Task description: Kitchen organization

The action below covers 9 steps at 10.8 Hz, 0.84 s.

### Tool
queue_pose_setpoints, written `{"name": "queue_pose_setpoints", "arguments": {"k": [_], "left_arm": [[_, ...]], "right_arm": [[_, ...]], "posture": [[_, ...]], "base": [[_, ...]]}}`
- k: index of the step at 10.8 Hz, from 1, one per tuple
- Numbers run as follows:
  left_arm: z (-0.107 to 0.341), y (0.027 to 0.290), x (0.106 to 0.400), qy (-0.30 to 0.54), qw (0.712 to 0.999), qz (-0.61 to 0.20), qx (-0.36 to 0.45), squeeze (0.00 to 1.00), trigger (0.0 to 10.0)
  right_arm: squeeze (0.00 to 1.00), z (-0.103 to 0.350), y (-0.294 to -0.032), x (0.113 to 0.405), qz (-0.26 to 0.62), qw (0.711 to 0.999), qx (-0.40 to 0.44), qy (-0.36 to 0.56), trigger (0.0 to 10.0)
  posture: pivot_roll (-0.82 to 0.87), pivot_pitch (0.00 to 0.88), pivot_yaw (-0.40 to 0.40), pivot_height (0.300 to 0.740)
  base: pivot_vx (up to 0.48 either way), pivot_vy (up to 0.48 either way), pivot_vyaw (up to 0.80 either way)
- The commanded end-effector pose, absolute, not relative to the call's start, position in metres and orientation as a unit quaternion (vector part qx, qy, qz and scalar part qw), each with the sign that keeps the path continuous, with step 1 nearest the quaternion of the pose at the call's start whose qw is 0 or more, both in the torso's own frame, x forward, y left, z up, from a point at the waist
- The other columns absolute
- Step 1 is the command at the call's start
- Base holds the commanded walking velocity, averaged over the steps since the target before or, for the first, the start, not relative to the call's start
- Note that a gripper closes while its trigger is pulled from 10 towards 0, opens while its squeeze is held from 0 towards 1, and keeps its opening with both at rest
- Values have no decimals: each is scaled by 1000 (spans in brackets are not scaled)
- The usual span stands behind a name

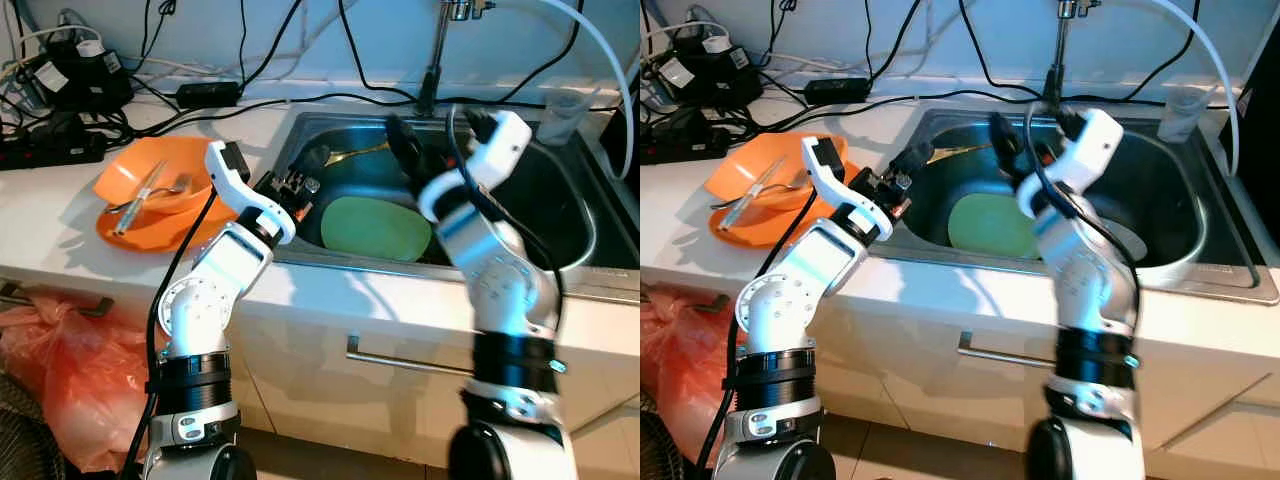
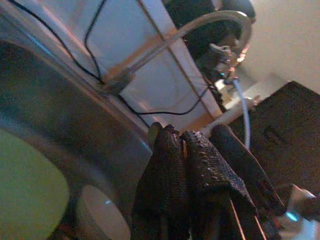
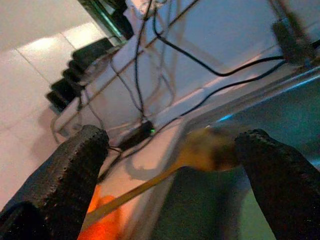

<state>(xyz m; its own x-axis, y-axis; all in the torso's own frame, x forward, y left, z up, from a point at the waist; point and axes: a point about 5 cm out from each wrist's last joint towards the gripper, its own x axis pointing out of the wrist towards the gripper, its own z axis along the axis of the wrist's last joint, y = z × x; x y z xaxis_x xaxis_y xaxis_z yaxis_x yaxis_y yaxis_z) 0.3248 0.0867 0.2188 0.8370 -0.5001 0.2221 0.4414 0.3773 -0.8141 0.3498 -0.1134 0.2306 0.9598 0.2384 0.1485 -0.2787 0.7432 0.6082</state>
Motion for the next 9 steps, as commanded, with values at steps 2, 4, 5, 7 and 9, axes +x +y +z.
{"name": "queue_pose_setpoints", "arguments": {"k": [2, 4, 5, 7, 9], "left_arm": [[239, 71, 320, 15, 804, -313, -506, 0, 0], [247, 69, 315, 13, 793, -317, -520, 0, 0], [248, 69, 314, 15, 790, -320, -522, 0, 0], [248, 65, 313, 33, 782, -332, -527, 0, 0], [252, 60, 312, 40, 776, -347, -525, 0, 0]], "right_arm": [[0, 239, -106, 355, 150, 916, 369, -41, 10000], [0, 244, -104, 359, 154, 905, 395, -45, 10000], [0, 247, -103, 361, 156, 901, 401, -50, 10000], [0, 249, -98, 365, 163, 888, 427, -58, 10000], [0, 243, -93, 370, 165, 870, 461, -54, 10000]], "posture": [[9, 0, 90, 740], [16, 0, 86, 740], [21, 0, 94, 740], [28, 0, 118, 740], [39, 0, 125, 740]], "base": [[0, 0, 0], [0, 0, 0], [0, 0, 0], [0, 0, 0], [0, 0, 0]]}}
